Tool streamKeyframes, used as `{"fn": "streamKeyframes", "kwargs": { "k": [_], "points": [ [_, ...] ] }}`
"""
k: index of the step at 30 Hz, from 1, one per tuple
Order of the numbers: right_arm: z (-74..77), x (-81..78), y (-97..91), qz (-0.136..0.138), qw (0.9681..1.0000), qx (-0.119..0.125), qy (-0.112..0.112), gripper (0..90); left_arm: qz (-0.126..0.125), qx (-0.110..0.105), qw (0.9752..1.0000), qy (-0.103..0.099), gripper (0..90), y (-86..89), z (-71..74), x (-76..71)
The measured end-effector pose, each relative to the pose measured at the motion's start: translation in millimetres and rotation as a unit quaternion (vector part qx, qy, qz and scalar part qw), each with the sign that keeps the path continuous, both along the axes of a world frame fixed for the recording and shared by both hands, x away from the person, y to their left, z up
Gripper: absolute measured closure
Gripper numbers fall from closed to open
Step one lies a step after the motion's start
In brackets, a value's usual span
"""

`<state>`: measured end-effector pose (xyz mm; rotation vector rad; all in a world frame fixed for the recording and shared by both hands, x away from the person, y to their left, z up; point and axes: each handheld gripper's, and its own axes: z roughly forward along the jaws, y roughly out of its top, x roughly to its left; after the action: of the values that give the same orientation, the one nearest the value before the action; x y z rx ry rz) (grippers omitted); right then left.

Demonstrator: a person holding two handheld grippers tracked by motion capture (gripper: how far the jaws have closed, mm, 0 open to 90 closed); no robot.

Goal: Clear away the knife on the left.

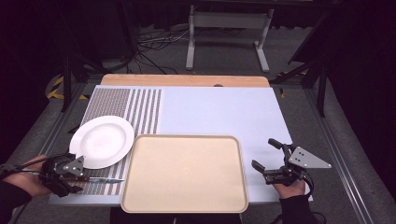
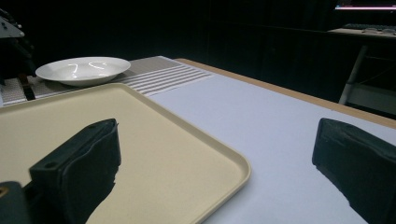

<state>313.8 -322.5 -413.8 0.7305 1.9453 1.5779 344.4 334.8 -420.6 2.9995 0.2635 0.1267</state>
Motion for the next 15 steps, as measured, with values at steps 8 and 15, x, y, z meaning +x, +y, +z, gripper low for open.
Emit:
{"fn": "streamKeyframes", "kwargs": {
  "k": [8,15],
  "points": [
    [-0.1,0.1,0.1,0.004,1.0,0.0,0.001,2.1,-0.01,-0.01,0.9995,0.029,58.8,3.8,-2.8,10.7],
    [-0.4,0.3,0.6,0.007,1.0,-0.001,0.001,2.5,-0.03,0.002,0.9988,0.038,70.1,3.3,-4.1,16.1]
  ]
}}
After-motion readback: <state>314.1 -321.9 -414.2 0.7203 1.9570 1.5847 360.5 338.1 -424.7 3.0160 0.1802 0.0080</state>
